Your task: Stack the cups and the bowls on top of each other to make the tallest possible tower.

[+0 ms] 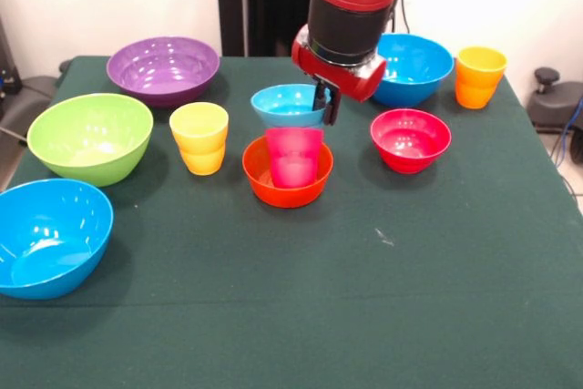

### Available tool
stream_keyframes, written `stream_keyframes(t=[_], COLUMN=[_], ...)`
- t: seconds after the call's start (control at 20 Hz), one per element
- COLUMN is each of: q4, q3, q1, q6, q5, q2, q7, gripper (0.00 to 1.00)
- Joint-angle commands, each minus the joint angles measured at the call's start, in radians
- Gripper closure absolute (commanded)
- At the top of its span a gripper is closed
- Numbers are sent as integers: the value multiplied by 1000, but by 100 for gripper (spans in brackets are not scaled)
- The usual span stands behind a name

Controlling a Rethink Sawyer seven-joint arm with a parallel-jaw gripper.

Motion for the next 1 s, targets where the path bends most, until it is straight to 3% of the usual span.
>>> stream_keyframes(t=[0.05, 1.0], q4=[73, 66], q3=[105, 95], q1=[-11, 7], q6=[-156, -119], q5=[-46, -43], q2=[61, 49], q7=[-104, -103], gripper=[100, 100])
